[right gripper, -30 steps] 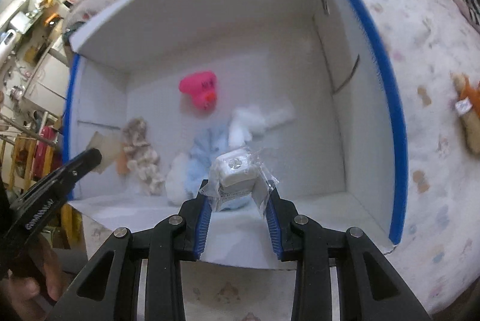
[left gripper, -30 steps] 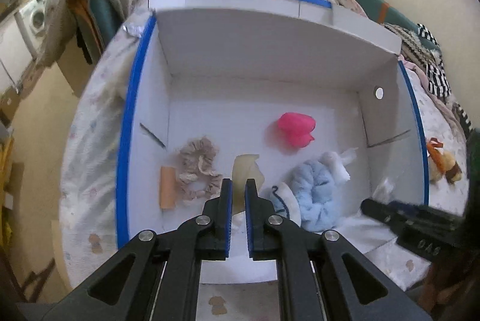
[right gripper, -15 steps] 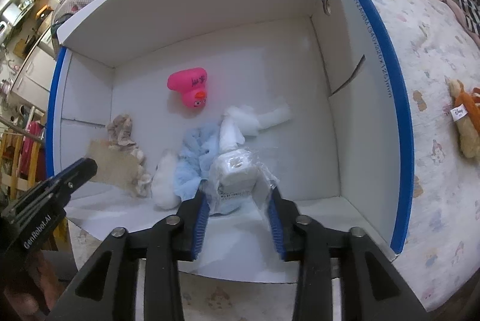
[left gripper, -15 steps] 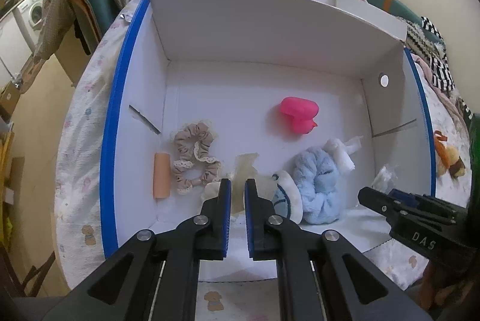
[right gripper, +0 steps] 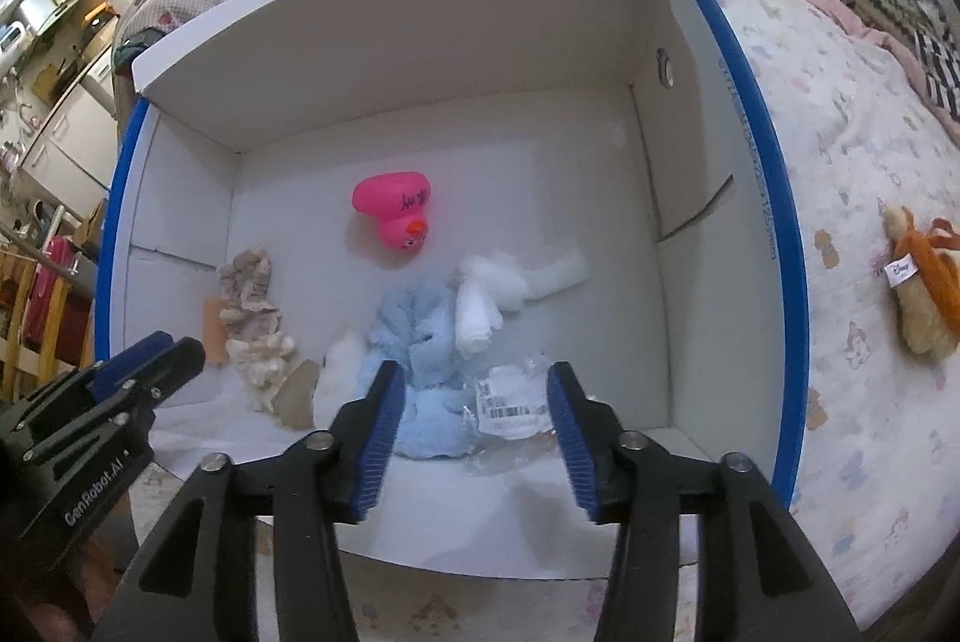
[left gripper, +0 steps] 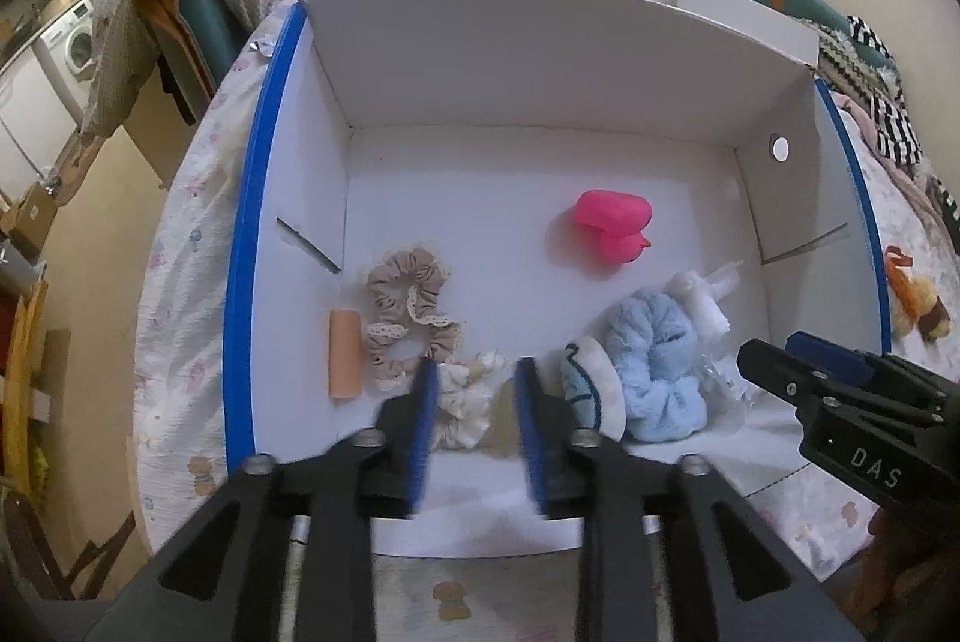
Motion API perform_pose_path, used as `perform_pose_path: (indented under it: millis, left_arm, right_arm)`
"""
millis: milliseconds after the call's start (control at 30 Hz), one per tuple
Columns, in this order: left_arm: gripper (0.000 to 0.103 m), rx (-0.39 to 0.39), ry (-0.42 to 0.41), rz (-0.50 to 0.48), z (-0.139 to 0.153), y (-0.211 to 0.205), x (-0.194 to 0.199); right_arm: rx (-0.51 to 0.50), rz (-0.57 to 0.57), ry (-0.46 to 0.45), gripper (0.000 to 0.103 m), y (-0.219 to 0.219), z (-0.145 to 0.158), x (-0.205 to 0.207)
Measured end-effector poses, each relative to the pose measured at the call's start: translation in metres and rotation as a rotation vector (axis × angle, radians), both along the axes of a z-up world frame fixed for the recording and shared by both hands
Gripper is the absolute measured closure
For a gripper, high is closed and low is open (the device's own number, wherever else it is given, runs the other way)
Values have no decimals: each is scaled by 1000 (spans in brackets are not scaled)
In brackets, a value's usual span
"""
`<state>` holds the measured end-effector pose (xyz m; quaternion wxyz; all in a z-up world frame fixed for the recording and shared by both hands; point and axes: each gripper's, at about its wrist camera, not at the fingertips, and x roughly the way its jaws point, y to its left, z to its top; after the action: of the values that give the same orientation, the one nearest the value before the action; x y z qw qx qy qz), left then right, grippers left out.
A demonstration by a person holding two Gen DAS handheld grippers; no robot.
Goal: Organize soft objects
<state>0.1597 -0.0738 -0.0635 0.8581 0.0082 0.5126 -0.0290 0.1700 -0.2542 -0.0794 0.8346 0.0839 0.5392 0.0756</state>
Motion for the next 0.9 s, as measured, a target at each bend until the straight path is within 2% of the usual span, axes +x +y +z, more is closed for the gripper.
perform_pose_path:
  millis: [33, 167, 300, 367, 433, 600, 633, 667, 733, 800, 900]
  left_arm:
    - [54, 3, -3, 0, 0, 0, 0]
    - [47, -22, -50, -21, 9, -2, -3]
    - [46, -33, -64, -20, 16, 0, -3]
    - [46, -28, -55, -3, 18, 5, -3]
    - [46, -25, -88, 51, 27, 19, -4]
    - [46, -114, -68, 126, 36, 47, -4]
    - [46, -125, -74, 133, 38, 50, -6]
    - [46, -129, -89, 132, 42, 52, -10]
    - [46, -98, -118, 110, 50, 51, -15]
    - [45, -60, -137, 80, 56, 49, -23]
    - [39, -41, -156, 47, 60, 48, -36]
  right_arm:
    - [7, 1, -7, 40, 0, 1, 0]
    - [0, 25, -42, 40, 3, 9, -2]
    - [21, 5, -54, 39, -1, 12, -3]
    - [27, -9, -66, 32, -5, 15, -4]
    - [31, -25, -78, 27, -9, 18, -6]
    - [93, -64, -82, 23, -17, 23, -12]
    - [114, -71, -79, 18, -19, 24, -14]
    - [142, -78, -76, 9, -21, 25, -15]
    - [174, -91, -79, 0, -23, 27, -19]
    - [179, -101, -90, 0, -23, 30, -24]
    - [185, -84, -108, 0, -21, 36, -32]
